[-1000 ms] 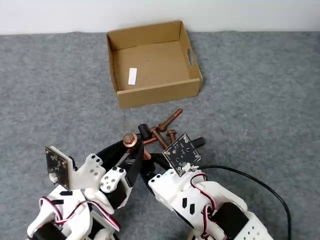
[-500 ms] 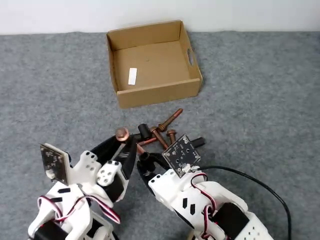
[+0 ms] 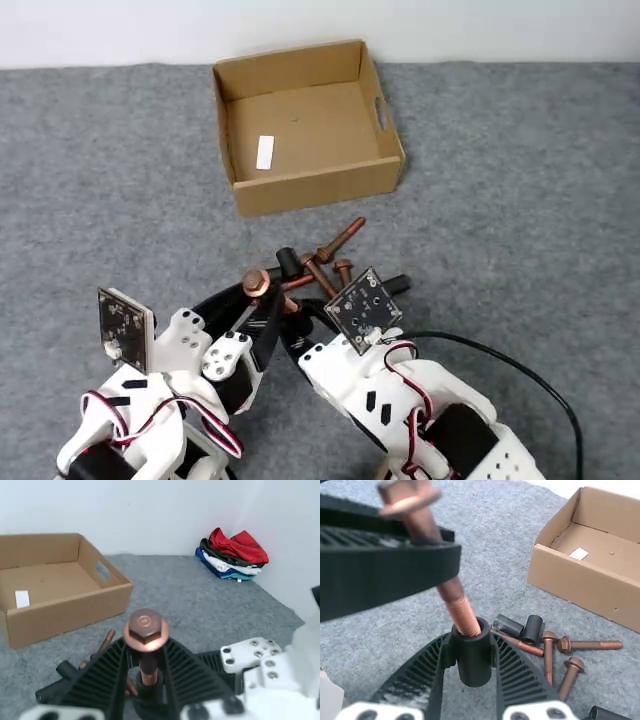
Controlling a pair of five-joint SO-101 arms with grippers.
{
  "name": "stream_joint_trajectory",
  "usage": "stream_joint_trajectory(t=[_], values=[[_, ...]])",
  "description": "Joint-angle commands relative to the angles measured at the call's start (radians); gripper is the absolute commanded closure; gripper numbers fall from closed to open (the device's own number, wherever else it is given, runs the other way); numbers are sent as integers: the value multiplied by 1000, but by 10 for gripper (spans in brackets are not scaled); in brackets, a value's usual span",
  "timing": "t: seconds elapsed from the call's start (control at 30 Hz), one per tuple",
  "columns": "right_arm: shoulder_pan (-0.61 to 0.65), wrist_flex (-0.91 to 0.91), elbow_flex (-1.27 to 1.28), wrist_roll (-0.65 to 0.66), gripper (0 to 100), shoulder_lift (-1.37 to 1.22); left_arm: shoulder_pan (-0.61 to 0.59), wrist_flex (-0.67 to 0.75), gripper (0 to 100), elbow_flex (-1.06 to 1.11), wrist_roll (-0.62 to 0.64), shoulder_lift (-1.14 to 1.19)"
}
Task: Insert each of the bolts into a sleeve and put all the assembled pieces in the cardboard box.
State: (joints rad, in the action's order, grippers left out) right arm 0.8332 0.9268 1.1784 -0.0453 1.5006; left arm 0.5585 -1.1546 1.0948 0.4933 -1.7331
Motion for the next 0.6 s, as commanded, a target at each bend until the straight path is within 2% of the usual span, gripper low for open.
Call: stream_joint_trajectory(t=[0.0, 0.17, 0.33, 0.57], values=[[-27, -47, -118, 9, 990, 4, 17, -25, 994, 7, -3, 9], [-25, -47, -118, 52, 990, 7, 18, -20, 994, 101, -6, 9], [1, -47, -118, 107, 990, 13, 49, -9, 993, 165, -107, 9], [58, -47, -118, 138, 990, 10, 61, -12, 992, 200, -153, 9]])
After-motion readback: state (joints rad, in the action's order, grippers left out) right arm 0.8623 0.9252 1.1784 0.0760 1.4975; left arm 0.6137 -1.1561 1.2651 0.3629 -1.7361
